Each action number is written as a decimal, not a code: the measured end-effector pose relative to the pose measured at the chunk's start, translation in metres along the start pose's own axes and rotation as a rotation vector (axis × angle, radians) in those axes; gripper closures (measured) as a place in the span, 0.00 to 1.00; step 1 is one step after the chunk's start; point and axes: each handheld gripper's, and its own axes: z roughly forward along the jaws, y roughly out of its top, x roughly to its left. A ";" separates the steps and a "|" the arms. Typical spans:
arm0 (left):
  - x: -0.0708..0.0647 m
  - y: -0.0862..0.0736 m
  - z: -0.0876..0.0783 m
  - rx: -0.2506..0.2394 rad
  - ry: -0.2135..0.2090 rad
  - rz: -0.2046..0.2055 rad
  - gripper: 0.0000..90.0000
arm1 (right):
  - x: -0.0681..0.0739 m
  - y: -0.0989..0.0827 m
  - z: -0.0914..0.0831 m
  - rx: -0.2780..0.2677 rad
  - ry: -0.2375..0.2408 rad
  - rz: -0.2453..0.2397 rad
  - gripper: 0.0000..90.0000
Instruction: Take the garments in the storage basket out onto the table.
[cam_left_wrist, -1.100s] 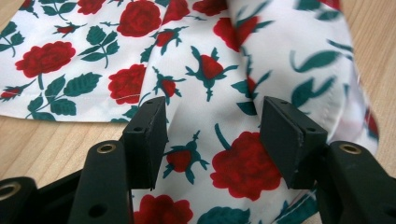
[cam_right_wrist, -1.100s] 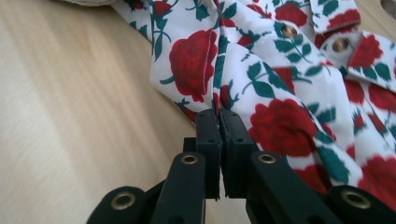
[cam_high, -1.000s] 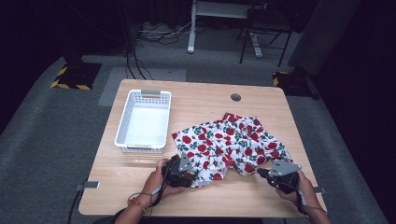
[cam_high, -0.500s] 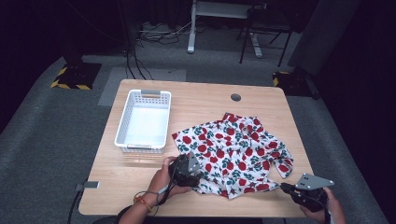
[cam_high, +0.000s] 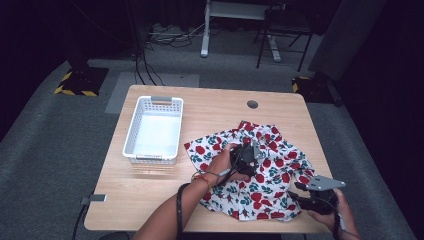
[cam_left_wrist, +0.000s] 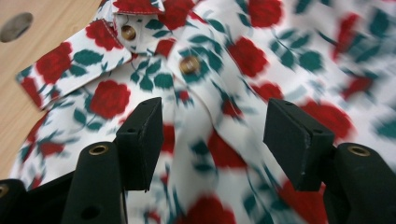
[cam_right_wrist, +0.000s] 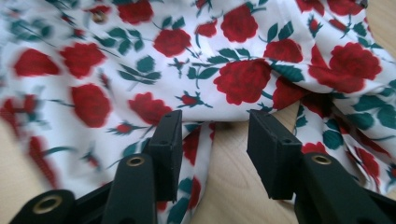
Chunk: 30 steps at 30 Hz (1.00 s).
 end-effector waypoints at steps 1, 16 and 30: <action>0.003 0.003 0.008 0.014 0.007 -0.003 0.42 | 0.001 -0.001 0.007 0.019 -0.015 -0.008 0.62; 0.033 -0.003 0.026 0.079 0.139 -0.103 0.42 | -0.001 -0.020 0.017 0.069 -0.049 0.074 0.58; 0.019 -0.027 -0.030 0.017 0.053 -0.066 0.43 | -0.028 -0.022 0.006 0.065 -0.155 0.149 0.56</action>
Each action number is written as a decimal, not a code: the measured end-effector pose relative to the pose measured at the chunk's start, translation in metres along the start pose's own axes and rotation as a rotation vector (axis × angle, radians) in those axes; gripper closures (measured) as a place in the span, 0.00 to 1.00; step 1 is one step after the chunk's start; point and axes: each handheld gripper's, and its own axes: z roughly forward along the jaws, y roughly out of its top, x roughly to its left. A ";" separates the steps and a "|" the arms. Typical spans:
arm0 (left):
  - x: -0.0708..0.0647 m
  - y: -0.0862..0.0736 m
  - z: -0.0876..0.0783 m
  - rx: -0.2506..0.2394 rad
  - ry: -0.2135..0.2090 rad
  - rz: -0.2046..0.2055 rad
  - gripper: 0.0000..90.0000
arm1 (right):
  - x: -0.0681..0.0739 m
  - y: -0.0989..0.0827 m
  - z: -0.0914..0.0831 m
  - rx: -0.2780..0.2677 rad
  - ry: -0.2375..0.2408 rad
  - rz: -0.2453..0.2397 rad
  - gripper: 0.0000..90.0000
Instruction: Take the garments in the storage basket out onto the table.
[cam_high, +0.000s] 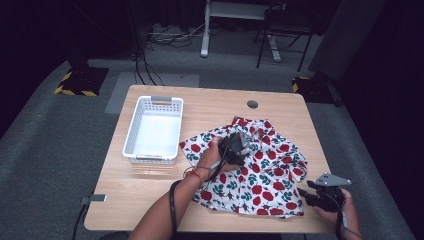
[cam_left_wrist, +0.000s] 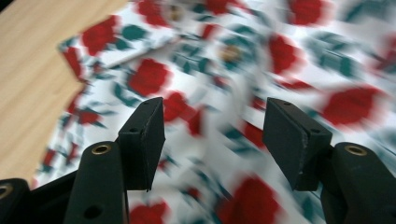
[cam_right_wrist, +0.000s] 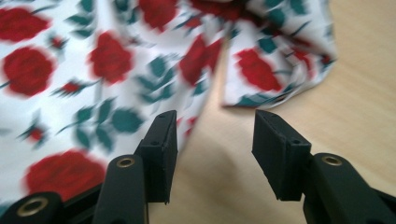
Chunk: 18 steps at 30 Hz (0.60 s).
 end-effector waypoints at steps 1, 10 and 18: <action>-0.008 -0.006 -0.007 -0.007 -0.021 0.025 0.43 | -0.004 0.002 0.001 -0.004 -0.017 0.010 0.56; -0.042 -0.077 -0.058 0.011 -0.142 0.070 0.44 | -0.041 0.034 0.018 -0.090 -0.053 0.095 0.57; -0.049 -0.099 -0.067 0.011 -0.181 0.035 0.44 | -0.046 0.091 0.061 -0.035 -0.021 -0.013 0.78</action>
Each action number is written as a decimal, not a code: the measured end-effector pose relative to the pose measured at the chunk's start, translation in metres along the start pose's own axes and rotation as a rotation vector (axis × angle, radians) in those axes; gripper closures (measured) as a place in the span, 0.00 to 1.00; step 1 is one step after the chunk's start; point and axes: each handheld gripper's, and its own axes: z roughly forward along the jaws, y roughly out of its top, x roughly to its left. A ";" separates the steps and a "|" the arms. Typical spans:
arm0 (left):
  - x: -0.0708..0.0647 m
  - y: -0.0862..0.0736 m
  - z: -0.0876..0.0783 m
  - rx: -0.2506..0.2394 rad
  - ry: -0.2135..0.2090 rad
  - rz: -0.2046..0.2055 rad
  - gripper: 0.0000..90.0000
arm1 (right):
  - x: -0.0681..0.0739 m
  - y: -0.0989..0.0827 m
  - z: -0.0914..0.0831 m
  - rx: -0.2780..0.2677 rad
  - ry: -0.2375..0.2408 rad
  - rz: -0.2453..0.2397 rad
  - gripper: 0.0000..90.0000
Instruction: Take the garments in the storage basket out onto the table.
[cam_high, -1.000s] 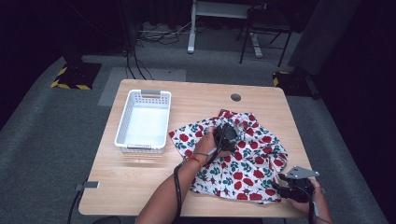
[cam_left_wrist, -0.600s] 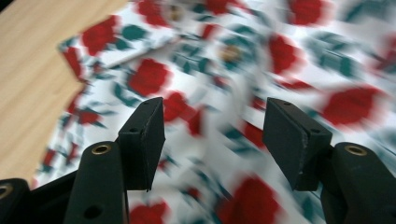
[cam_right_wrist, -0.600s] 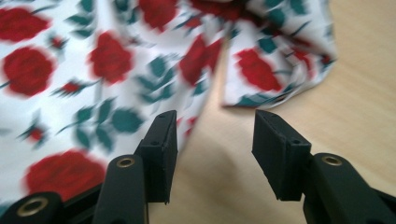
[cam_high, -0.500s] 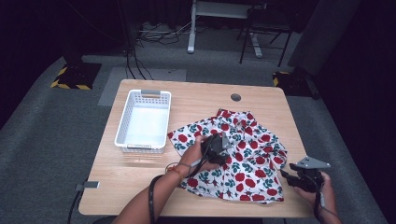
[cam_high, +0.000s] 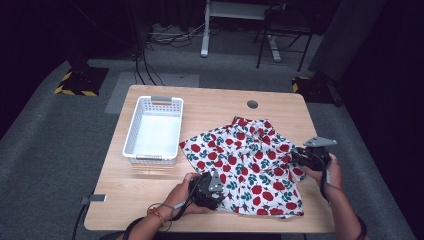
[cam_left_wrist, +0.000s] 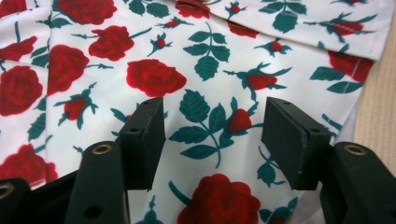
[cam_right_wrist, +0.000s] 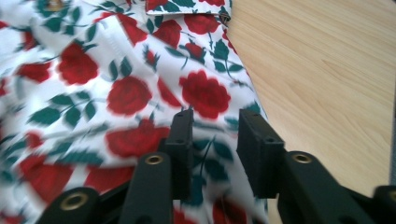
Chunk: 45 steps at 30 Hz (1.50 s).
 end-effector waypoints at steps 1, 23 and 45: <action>-0.002 -0.001 -0.001 -0.002 0.004 0.000 0.44 | 0.000 0.002 0.004 0.010 0.011 -0.010 0.78; -0.030 0.020 0.016 -0.013 -0.098 0.071 0.43 | -0.011 0.064 0.086 0.211 -0.057 -0.075 0.84; -0.004 0.006 0.010 -0.015 -0.078 -0.024 0.39 | -0.071 0.010 0.050 0.140 -0.058 0.216 0.48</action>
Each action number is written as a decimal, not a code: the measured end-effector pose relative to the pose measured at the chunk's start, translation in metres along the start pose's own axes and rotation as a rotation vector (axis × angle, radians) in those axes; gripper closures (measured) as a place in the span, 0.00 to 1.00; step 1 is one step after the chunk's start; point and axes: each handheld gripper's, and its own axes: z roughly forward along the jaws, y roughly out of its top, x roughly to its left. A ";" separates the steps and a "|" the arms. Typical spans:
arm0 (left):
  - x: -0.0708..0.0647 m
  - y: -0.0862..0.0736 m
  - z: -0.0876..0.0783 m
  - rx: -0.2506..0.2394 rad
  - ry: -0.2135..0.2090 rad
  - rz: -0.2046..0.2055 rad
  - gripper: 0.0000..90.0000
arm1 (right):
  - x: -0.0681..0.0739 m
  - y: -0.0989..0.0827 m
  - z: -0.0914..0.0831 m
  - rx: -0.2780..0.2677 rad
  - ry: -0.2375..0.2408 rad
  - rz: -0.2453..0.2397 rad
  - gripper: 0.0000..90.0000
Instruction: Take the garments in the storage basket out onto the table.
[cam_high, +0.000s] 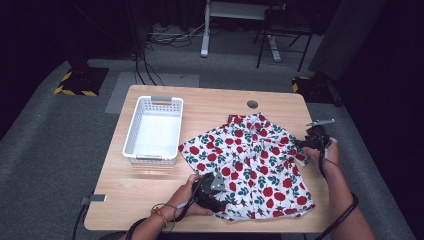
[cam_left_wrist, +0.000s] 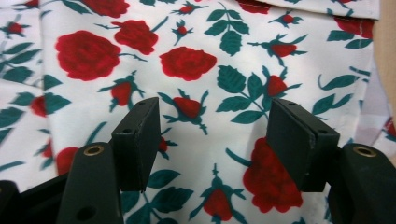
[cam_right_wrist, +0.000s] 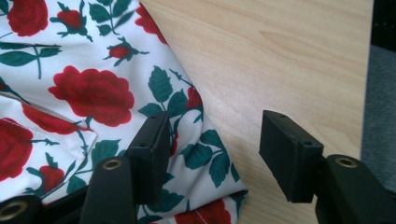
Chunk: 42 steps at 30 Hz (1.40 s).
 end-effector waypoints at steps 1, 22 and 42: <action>-0.001 0.000 0.000 -0.002 -0.004 0.003 0.39 | -0.001 -0.002 0.002 -0.003 0.010 0.007 0.48; -0.011 -0.005 0.002 -0.048 0.011 -0.012 0.38 | 0.021 0.012 -0.010 -0.063 0.051 -0.128 0.95; -0.012 -0.005 0.002 -0.051 0.020 -0.024 0.38 | 0.159 -0.008 -0.031 -0.114 0.172 -0.491 0.91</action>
